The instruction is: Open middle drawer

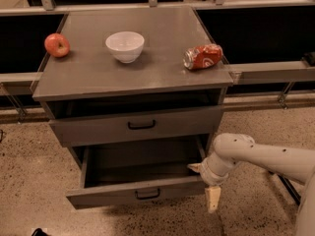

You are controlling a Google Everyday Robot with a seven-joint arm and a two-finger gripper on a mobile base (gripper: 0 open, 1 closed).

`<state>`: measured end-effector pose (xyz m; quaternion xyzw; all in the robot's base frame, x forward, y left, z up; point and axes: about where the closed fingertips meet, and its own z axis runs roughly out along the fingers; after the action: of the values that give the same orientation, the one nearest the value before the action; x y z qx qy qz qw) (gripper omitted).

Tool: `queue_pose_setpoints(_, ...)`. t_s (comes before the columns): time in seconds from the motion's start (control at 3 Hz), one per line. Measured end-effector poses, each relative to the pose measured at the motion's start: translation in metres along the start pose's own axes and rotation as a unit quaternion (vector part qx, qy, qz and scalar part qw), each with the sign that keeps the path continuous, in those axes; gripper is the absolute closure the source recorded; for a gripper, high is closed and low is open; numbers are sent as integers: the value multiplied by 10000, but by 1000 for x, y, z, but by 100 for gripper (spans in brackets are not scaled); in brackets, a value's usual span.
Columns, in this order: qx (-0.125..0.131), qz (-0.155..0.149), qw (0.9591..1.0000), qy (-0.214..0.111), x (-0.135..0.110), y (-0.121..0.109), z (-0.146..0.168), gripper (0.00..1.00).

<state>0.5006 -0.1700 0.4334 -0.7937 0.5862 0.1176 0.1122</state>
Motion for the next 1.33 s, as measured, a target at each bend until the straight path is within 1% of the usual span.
queue_pose_setpoints(0.33, -6, 4, 10000, 2, 0, 0, 0, 0)
queue_pose_setpoints(0.67, -14, 0, 10000, 1, -1, 0, 0, 18)
queue_pose_setpoints(1.0, -89, 0, 10000, 8, -4, 5, -1, 42)
queue_pose_setpoints(1.33, -156, 54, 9999, 19, -8, 20, -2, 56)
